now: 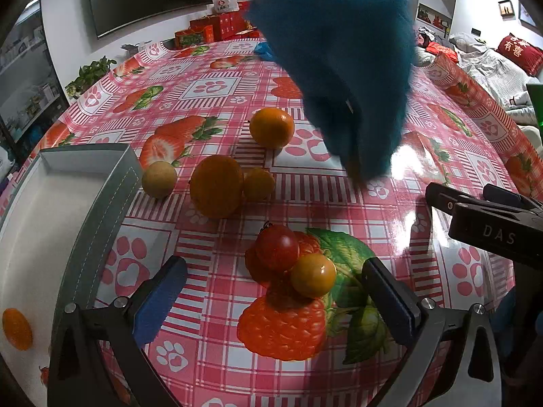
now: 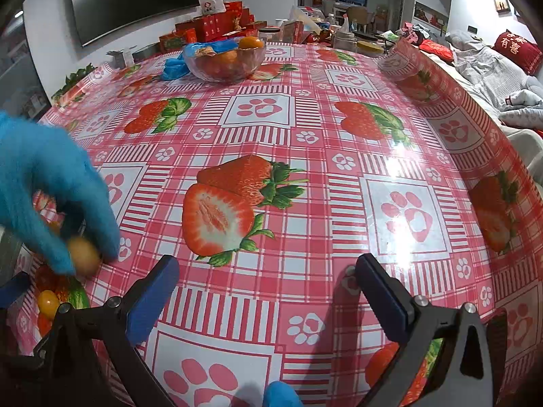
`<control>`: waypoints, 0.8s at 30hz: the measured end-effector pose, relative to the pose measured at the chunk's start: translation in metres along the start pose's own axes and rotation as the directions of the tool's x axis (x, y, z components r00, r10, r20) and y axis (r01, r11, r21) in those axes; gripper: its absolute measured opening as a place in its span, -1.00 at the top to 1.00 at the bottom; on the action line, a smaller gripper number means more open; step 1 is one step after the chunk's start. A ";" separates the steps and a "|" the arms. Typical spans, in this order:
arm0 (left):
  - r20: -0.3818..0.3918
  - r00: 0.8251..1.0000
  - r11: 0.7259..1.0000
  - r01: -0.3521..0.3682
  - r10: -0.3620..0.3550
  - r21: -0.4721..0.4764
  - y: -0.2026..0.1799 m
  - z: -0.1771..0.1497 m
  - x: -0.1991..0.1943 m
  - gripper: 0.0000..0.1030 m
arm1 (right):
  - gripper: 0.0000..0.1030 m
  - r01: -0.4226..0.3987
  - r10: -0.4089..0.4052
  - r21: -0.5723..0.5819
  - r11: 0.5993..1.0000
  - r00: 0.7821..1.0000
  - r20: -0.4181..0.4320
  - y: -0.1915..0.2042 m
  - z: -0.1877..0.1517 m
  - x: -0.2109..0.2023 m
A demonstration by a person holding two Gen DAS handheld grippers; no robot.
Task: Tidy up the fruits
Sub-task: 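Move both open tools back over the remaining fruit on the tablecloth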
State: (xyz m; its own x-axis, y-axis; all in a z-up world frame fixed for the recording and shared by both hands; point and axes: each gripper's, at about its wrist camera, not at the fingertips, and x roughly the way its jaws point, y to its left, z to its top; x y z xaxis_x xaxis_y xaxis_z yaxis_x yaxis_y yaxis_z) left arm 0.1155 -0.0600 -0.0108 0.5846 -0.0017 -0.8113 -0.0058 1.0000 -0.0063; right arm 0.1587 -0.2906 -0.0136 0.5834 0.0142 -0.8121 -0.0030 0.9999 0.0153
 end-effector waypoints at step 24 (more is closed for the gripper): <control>0.000 1.000 1.000 0.000 0.000 0.000 0.000 0.000 0.000 -1.00 | -1.00 0.012 -0.012 -0.003 1.000 1.000 -0.002 0.002 0.001 0.001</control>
State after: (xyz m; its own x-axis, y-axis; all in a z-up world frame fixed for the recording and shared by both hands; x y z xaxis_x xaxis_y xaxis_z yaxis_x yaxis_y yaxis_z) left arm 0.1154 -0.0600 -0.0105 0.5843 -0.0013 -0.8115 -0.0063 1.0000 -0.0061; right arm 0.1600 -0.2889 -0.0144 0.5818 0.0021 -0.8133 0.0020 1.0000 0.0041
